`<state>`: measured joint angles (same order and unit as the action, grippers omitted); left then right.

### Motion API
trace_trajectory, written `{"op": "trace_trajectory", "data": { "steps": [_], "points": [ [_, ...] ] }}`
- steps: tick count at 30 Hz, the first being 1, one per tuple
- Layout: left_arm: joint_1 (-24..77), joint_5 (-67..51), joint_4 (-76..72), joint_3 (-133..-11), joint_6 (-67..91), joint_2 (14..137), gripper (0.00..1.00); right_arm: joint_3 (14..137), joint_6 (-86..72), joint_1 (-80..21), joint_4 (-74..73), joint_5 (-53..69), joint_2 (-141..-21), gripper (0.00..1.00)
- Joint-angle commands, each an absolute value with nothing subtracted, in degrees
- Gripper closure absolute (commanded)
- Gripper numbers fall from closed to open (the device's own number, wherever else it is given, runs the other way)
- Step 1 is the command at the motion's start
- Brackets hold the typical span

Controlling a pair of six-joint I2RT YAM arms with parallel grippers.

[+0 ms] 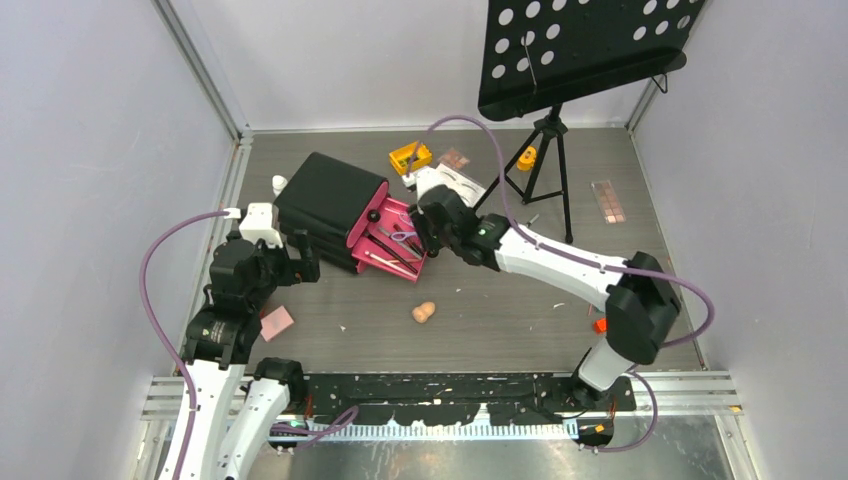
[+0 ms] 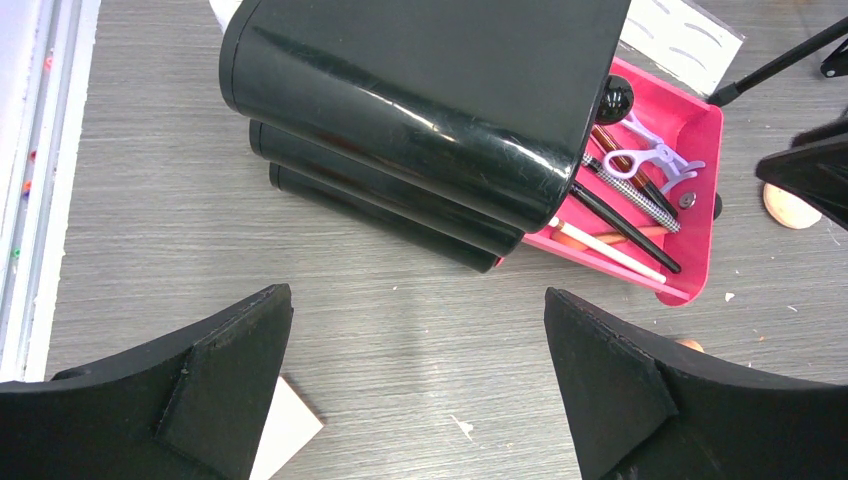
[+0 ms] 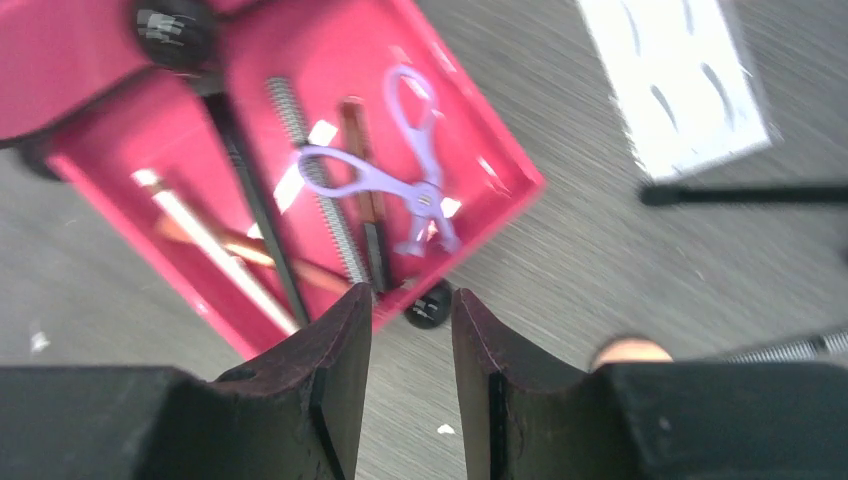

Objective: Organize the makeup
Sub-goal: Place the makeup brush in the drawer, then pick up the makeup brush from the center of the board.

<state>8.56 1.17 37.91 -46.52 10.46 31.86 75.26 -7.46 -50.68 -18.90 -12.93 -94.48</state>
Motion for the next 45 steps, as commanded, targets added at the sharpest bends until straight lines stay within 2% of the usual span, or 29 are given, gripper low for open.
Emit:
{"op": "trace_trajectory", "data": {
  "steps": [1, 5, 10, 19, 29, 45],
  "points": [
    [8.31, 0.26, 34.95, -46.23, 10.28, 31.65, 0.0, 65.29, -18.75, -50.77, -7.5, -31.71, -88.22, 0.59],
    [8.27, 0.26, 34.92, -46.27, 10.35, 31.9, 0.0, 60.02, -26.76, -48.8, -8.44, -45.71, -86.34, 0.59],
    [8.26, 0.26, 35.01, -46.23, 10.44, 32.08, 0.0, 59.67, -35.68, -41.67, -15.5, -49.7, -88.16, 0.56],
    [8.26, 0.26, 34.92, -46.23, 10.46, 32.11, 0.0, 57.14, -41.88, -29.33, -13.05, -45.09, -91.66, 0.51],
    [8.27, 0.26, 34.89, -46.23, 10.46, 31.82, 0.0, 61.52, -43.17, -27.25, -10.19, -47.09, -101.17, 0.51],
    [8.44, 0.26, 34.87, -46.24, 10.46, 31.65, 0.0, 61.11, -47.84, -24.71, -9.91, -43.98, -107.71, 0.62]
  ]
}}
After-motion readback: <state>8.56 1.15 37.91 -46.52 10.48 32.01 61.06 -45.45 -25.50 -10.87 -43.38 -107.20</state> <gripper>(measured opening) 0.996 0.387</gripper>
